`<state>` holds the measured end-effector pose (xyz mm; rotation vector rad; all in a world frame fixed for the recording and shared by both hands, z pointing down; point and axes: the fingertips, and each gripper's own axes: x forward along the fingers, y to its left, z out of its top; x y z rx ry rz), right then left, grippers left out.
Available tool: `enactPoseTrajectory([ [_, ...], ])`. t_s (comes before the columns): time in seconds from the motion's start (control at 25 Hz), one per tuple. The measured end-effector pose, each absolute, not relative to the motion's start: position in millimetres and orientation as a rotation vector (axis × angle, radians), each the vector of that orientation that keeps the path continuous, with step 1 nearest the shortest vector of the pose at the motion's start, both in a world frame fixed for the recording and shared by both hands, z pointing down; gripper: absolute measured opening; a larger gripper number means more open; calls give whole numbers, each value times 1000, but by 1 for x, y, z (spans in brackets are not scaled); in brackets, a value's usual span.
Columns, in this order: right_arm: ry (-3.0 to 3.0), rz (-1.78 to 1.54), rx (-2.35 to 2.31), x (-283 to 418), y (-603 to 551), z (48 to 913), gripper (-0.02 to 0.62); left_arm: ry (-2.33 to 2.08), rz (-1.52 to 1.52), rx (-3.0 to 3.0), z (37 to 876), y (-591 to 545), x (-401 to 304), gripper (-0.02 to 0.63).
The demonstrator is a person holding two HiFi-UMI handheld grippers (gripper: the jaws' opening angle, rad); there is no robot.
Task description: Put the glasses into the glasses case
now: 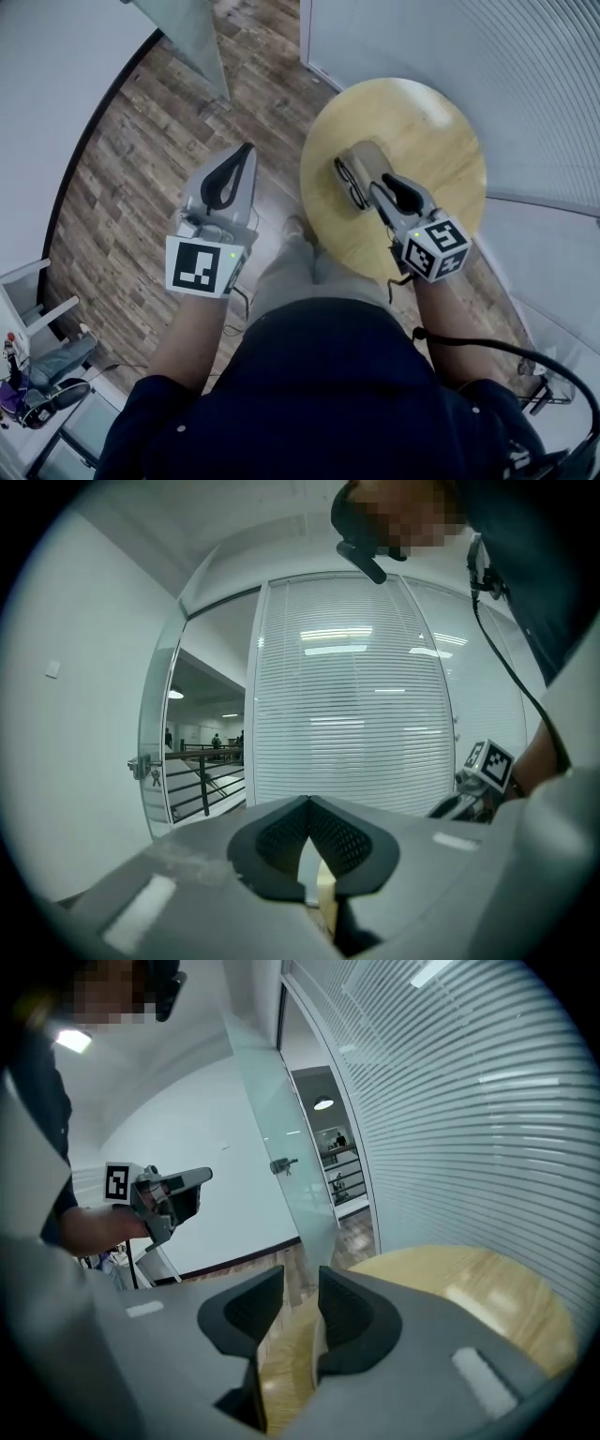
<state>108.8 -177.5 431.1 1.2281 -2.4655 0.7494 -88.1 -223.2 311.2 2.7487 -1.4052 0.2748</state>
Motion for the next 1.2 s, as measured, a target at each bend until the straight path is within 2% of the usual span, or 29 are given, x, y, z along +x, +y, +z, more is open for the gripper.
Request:
enactPoseTrajectory([
  [0.24, -2590, 564, 1386, 120, -166, 366, 109, -1387, 197, 2824, 273, -205, -72, 2],
  [0.32, -2624, 513, 1458, 126, -161, 343, 85, -1372, 165, 2854, 258, -200, -64, 2],
  [0.4, -2647, 468, 1518, 135, -153, 324, 31, -1356, 140, 2880, 244, -194, -56, 2],
  [0.52, -2683, 406, 1576, 152, -143, 300, 11, -1349, 108, 2900, 226, -188, -45, 2],
  [0.72, -2753, 364, 1626, 173, -131, 270, 9, -1325, 13, 2947, 203, -181, -25, 2],
  [1.2, -2758, 248, 1645, 209, -129, 247, 9, -1376, 90, 2974, 190, -174, -9, 2],
])
